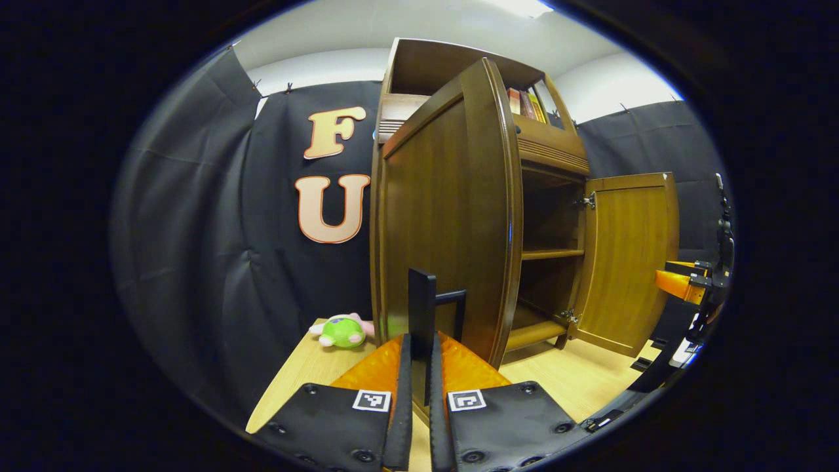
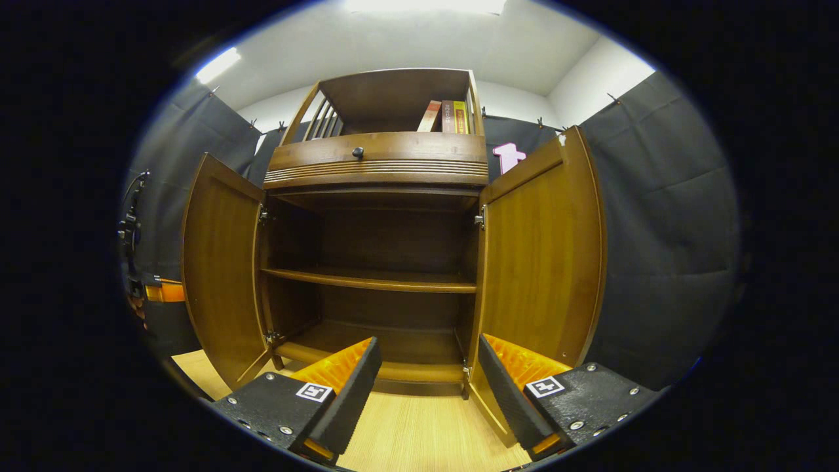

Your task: Open the right door of the double-door shoe cabinet with the right hand, and open the left door with the left hand.

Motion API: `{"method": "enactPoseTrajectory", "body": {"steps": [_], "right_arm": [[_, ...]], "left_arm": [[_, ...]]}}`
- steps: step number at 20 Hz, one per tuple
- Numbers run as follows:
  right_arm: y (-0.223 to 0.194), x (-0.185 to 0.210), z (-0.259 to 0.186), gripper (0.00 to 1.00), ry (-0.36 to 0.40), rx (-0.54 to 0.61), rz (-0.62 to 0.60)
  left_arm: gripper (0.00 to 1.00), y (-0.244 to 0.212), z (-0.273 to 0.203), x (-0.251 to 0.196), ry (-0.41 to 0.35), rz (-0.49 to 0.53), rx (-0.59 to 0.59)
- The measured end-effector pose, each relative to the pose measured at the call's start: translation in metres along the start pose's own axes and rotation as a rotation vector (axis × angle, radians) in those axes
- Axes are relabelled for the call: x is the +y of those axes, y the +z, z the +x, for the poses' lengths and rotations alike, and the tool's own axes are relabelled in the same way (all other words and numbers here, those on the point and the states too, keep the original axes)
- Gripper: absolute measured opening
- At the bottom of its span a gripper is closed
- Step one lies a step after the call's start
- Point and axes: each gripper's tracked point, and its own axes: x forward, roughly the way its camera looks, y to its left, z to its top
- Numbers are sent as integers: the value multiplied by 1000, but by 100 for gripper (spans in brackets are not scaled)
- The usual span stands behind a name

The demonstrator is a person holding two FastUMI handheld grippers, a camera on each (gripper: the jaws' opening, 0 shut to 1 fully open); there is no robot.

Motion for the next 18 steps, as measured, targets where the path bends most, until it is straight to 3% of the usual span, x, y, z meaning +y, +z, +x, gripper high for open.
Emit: {"method": "enactPoseTrajectory", "body": {"steps": [18], "right_arm": [[4,25,3,92,53,3,16]], "left_arm": [[15,13,-32,67,157,-16,-50]]}}
